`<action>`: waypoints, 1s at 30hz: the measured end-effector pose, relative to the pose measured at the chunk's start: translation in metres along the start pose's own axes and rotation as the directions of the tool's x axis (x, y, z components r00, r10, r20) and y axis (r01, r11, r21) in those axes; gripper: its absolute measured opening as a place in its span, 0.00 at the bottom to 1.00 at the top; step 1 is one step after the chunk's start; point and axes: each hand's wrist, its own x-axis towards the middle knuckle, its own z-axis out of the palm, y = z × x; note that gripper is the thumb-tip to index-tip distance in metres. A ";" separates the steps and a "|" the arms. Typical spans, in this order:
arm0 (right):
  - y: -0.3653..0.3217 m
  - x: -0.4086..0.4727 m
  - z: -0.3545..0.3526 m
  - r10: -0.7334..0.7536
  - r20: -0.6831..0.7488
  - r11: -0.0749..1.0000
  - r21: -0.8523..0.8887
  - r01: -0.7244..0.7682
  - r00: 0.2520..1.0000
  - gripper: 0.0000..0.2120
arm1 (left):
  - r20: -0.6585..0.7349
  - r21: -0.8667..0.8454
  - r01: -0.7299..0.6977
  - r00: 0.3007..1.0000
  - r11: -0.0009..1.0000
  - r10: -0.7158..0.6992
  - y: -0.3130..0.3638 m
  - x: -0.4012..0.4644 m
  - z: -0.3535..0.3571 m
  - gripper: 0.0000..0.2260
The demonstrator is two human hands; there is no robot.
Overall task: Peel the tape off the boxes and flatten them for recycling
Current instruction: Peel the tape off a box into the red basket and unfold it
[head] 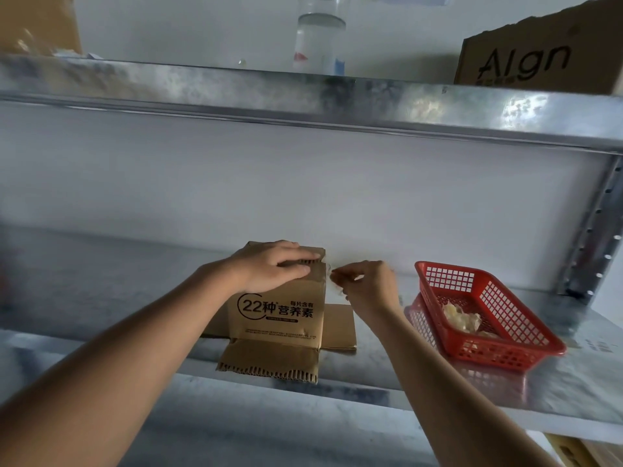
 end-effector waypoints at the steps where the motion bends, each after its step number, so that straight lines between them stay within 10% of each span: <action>1: 0.000 -0.001 0.003 0.033 0.019 0.999 0.036 -0.034 0.999 0.08 | 0.000 0.001 0.001 1.000 1.000 -0.001 0.000 -0.001 0.001 0.23; 5: -0.006 -0.006 0.010 0.076 0.103 0.986 0.143 -0.090 0.992 0.24 | -0.006 -0.007 0.008 1.000 1.000 -0.008 0.002 -0.003 0.000 0.23; 13: -0.016 -0.006 -0.002 0.215 0.245 0.670 0.668 -0.325 0.945 0.23 | -0.005 -0.001 0.020 1.000 1.000 -0.020 -0.005 0.002 0.000 0.31; 21: -0.024 -0.001 0.001 0.137 0.112 0.908 0.383 -0.170 0.984 0.07 | -0.002 0.000 -0.114 0.993 0.993 0.114 -0.006 0.003 0.004 0.26; 30: -0.014 0.003 0.002 0.223 0.019 0.900 0.381 -0.213 0.975 0.04 | -0.033 0.081 -0.154 0.987 0.985 0.157 -0.015 0.011 0.003 0.31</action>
